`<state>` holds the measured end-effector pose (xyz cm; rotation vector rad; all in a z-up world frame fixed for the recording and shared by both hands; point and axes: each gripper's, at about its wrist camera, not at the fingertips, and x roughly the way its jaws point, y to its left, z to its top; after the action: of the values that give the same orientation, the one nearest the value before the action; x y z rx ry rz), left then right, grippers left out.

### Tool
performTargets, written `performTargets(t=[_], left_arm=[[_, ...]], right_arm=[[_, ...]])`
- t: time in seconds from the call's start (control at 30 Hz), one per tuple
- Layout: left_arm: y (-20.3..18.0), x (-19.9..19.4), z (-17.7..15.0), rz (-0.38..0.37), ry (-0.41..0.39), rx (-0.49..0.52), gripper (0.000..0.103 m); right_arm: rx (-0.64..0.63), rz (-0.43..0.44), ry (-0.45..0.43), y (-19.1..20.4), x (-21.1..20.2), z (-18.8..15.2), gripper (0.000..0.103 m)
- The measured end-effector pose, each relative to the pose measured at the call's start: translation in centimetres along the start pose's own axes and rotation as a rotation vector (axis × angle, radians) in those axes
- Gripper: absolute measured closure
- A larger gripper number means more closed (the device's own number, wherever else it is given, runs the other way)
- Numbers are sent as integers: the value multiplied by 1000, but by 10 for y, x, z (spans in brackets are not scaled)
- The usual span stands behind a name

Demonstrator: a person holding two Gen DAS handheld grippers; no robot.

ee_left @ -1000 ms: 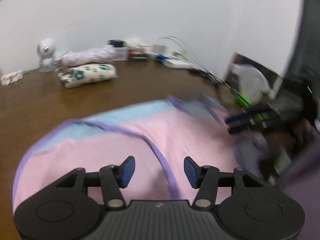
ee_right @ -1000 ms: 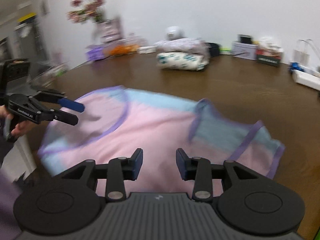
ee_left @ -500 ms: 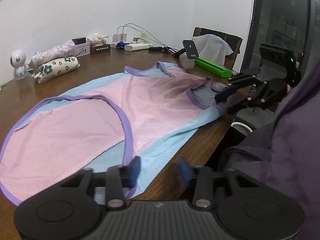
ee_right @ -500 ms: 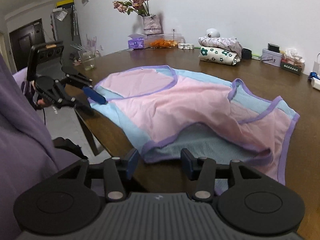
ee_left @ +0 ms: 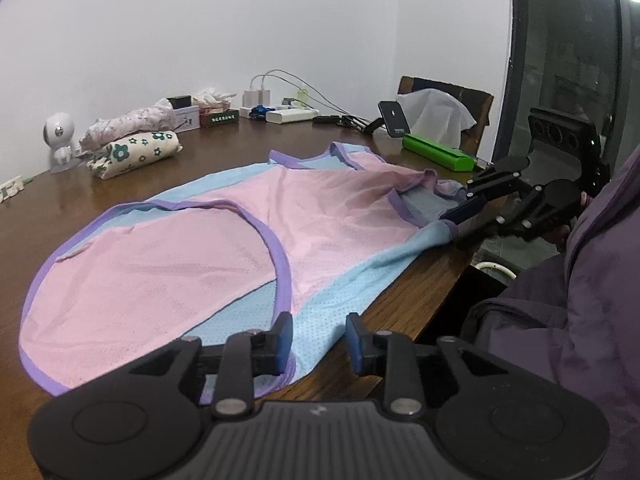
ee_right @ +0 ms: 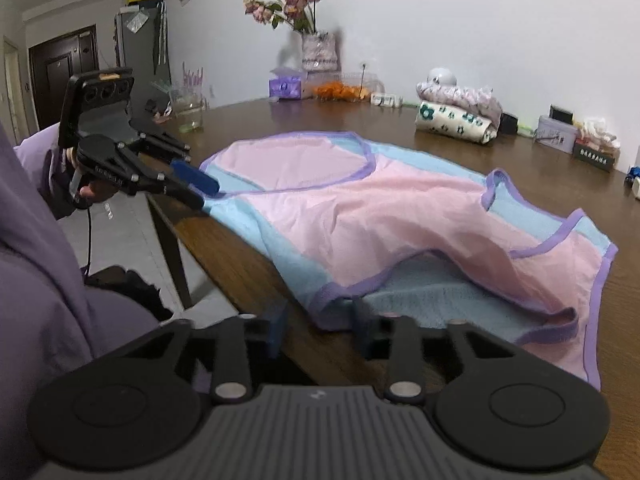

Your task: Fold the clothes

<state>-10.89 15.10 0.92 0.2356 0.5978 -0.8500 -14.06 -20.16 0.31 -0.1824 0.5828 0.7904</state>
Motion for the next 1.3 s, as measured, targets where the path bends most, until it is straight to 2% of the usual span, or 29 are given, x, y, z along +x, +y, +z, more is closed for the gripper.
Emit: performTargets(t=[0.03,0.07,0.13,0.2,0.27,0.33,0.37,0.4,0.43,0.5,0.57,0.63,0.67,0.73,0.87,0.97,1.1,1.2,1.27,1.3], left_arm=[[0,2,-1,-2,6,8,93],[0,2,-2,-4,3,18,100],[-2,-2,-6,-3,0,24,100],[-3,-7,-10,0,2,25,99],[-1,-13,-13,36,-9,5,94],[2,-18,-16,70,-25,-32,83],[3,-20,-17,79,-35,-46,70],[3,-20,-19,86,-41,-52,62],[4,-20,-20,92,-44,-55,61],[5,-18,-22,109,-49,-58,61],[7,-17,-24,128,-65,-55,64],[8,-17,-24,113,-72,-45,88],[7,-18,-25,102,-73,-32,102],[5,-19,-25,83,-75,1,101],[13,-25,-13,81,-129,17,102],[34,-21,9,99,-162,45,102],[67,9,38,126,-127,106,102],[88,34,51,147,-89,104,102],[100,47,57,187,-60,84,97],[106,50,58,212,-33,54,95]], right_arm=[[3,1,-4,-1,1,0,94],[2,-1,-2,-2,1,0,96],[-6,-5,20,-5,-6,0,101],[-7,-9,30,-9,-15,-1,101],[12,5,22,-12,-19,-2,99],[-22,5,0,-8,-22,-3,88],[-31,7,-8,-7,-22,-3,82],[-39,9,-17,-6,-23,-3,69],[-47,10,-25,-5,-23,-4,64],[-42,19,-18,-6,-18,-4,65],[-36,21,-6,-7,-11,-5,70],[-21,16,-6,-9,-7,-5,87],[-13,17,-9,-10,-7,-5,91],[-6,32,-2,-9,-7,-4,99],[-25,38,-6,-16,-11,8,99],[-24,28,-33,-37,-10,31,99],[-66,-28,-19,-75,16,70,100],[-72,-92,35,-102,54,91,99],[-42,-161,57,-117,75,99,89],[-30,-192,60,-124,79,102,73]])
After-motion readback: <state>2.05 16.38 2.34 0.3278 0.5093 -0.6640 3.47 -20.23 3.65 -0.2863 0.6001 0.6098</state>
